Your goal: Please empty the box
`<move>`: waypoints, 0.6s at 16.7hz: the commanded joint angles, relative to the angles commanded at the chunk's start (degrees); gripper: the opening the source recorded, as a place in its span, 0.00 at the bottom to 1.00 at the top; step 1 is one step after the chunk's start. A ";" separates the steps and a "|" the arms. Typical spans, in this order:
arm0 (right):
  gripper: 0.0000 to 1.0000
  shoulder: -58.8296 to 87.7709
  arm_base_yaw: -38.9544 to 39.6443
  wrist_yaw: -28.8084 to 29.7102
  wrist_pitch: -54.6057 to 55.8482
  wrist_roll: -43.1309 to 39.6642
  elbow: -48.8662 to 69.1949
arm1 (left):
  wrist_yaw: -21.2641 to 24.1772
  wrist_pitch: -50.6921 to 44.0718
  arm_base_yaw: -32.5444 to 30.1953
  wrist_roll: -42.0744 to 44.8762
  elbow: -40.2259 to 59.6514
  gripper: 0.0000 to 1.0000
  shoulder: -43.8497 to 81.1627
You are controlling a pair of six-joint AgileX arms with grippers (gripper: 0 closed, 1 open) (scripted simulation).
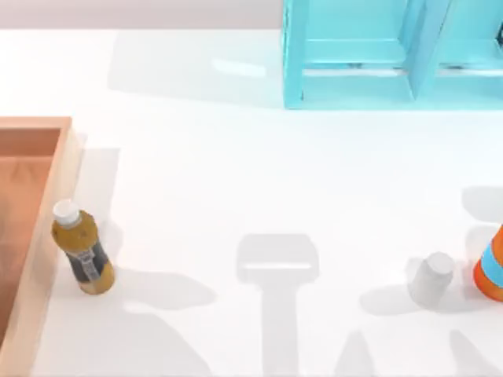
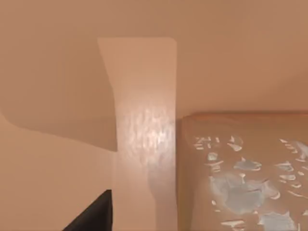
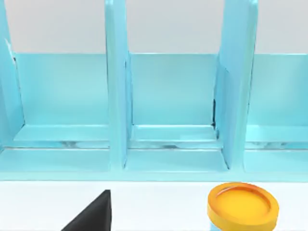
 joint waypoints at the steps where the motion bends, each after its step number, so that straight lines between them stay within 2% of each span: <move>1: 1.00 0.00 0.00 0.00 0.00 0.00 0.00 | 0.00 0.00 0.00 0.00 0.00 0.85 0.00; 10: 1.00 0.00 0.00 0.00 0.00 0.00 0.00 | 0.00 0.00 0.00 0.00 0.00 0.17 0.00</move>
